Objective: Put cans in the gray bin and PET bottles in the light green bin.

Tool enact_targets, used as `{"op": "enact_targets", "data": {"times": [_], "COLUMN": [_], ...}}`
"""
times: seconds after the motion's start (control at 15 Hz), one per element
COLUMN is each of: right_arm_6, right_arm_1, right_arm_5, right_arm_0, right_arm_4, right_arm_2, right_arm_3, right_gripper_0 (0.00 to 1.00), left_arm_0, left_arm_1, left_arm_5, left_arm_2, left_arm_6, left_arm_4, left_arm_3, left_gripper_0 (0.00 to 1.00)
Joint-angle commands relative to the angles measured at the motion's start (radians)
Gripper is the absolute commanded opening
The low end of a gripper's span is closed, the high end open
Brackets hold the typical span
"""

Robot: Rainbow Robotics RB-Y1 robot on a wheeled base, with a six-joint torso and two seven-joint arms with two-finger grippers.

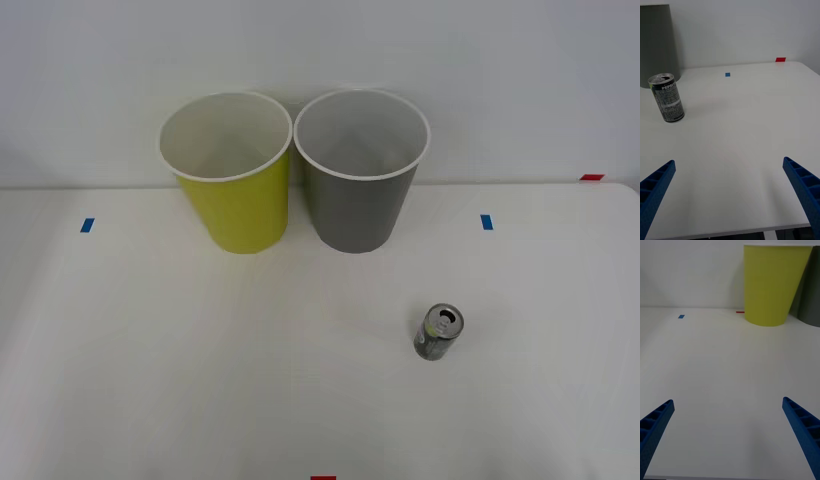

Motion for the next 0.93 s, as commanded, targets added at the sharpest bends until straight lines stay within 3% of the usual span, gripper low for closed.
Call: {"op": "enact_targets", "data": {"times": [0.07,0.93], "right_arm_6": [0.000,0.000], "right_arm_1": [0.000,0.000], "right_arm_5": [0.000,0.000], "right_arm_0": [0.000,0.000], "right_arm_4": [0.000,0.000], "right_arm_2": [0.000,0.000], "right_arm_3": [0.000,0.000], "right_gripper_0": [1.00,1.00], "left_arm_0": [0.000,0.000], "left_arm_1": [0.000,0.000], "left_arm_5": [0.000,0.000], "left_arm_2": [0.000,0.000], "left_arm_6": [0.000,0.000], "left_arm_4": [0.000,0.000], "left_arm_3": [0.000,0.000], "left_gripper_0": [1.00,1.00]}}
